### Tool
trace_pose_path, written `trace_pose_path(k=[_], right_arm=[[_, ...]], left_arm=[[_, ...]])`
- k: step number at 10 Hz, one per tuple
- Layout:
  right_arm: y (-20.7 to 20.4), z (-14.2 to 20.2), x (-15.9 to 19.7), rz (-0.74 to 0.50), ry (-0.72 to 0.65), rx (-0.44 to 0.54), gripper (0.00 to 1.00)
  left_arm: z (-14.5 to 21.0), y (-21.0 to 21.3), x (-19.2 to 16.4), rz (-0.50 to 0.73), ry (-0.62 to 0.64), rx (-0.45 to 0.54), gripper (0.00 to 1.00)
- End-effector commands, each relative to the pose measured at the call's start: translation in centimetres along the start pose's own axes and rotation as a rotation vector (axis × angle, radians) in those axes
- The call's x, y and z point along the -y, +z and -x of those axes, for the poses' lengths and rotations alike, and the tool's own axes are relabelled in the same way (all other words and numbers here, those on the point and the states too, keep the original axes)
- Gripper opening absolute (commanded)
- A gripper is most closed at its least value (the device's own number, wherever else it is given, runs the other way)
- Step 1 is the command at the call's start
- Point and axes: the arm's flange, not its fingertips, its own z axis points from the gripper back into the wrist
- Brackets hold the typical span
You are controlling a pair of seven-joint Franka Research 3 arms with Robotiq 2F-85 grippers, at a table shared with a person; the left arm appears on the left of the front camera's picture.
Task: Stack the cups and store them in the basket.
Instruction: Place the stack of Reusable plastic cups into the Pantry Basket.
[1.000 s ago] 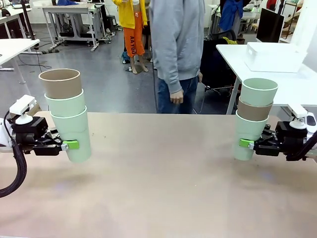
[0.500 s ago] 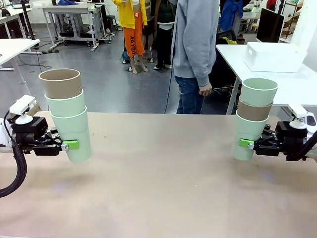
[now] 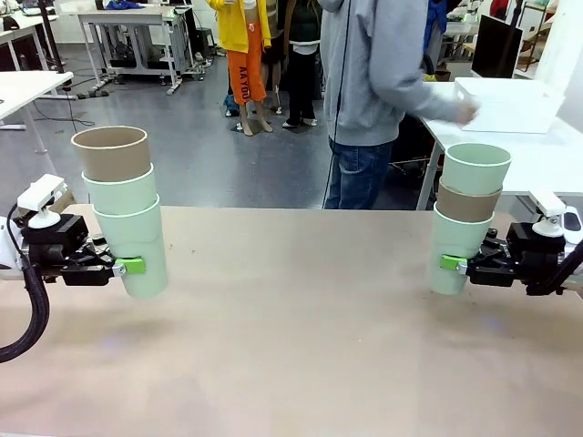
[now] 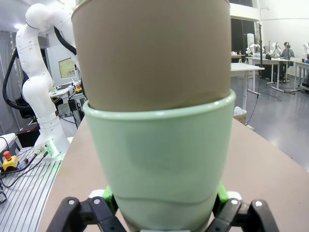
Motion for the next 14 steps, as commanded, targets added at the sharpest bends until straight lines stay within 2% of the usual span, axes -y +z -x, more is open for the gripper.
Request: trace_pose_path(k=[1, 14], right_arm=[[-0.06, -0.4, 0.0, 0.002, 0.014, 0.004, 0.86], [-0.06, -0.4, 0.0, 0.002, 0.014, 0.004, 0.86]], left_arm=[[-0.32, -0.11, 0.12, 0.004, -0.007, 0.009, 0.85], [-0.32, -0.11, 0.12, 0.004, -0.007, 0.009, 0.85]])
